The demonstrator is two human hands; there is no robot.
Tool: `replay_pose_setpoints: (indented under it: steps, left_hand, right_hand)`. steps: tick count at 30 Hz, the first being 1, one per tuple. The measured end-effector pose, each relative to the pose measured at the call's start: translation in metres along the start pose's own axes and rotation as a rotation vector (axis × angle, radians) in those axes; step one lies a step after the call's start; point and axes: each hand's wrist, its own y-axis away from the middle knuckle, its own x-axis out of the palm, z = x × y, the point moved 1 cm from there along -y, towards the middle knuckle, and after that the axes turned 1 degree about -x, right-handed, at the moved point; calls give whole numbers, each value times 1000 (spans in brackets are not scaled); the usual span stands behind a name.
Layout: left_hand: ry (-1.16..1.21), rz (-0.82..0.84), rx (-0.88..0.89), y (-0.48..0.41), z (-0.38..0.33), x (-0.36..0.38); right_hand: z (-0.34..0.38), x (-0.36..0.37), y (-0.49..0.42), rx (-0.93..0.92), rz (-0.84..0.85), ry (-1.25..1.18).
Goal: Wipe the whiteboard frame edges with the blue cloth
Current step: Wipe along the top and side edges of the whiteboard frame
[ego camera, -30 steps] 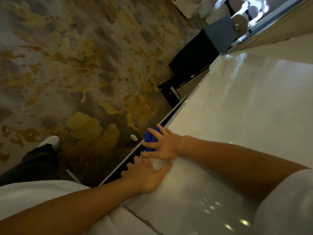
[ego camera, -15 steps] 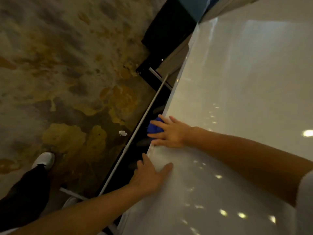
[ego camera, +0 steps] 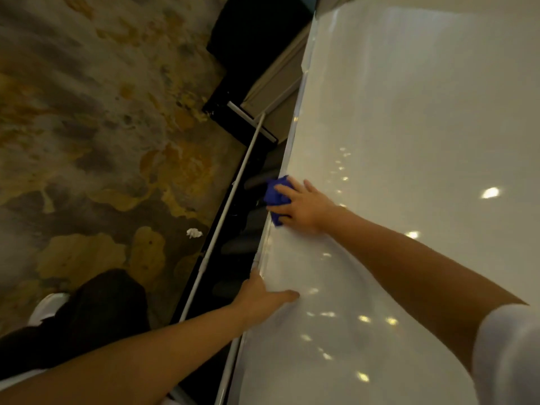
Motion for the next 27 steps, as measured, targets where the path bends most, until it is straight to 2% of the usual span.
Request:
replay_pose_setpoints:
  steps: [2,3,6,7,8,11,13,15,19,21,25,27]
  left_hand:
    - [11,15,-18,-14,-10,-1]
    - [-4,0,-10,-22,-17,-3]
    - [-31,-31,68,-52,-49,-4]
    - [-14,-34,93,-67,-64,-3]
    - [-7,-41,80,-80,-77,-2]
    - [-78,-94,-77,-117,-113,0]
    - [-47,-115,-112,-148,-139,-3]
    - [-18,-151,-119,-185,-178,-8]
    - [-2,-234,-124,-226,-243,-15]
    - [-35,-239,-187,-242,-261,-16]
    - [-80,-203,-204,-277,-293,-15]
    - [-50,-234,-200,-290,-307,-22]
  right_hand:
    - [-21,-1,-16,134,-30,-22]
    - [-19,3,-20,101,-54,-32]
    - [-2,21,-16,-329,-60,-62]
    - [-15,21,-20,-418,-41,-62]
    - [-36,17,-31,-424,-53,-61]
    - [-117,-2,-79,-123,-105,-3]
    - [-161,-15,-110,7,-108,31]
    - [-187,-24,-133,-10,-134,3]
    - [-195,-15,-143,-299,-41,-28]
    - [-236,-22,-157,-249,-50,-31]
    - [-309,-43,-200,38,-128,21]
    - [-291,-42,-219,-58,-78,-70]
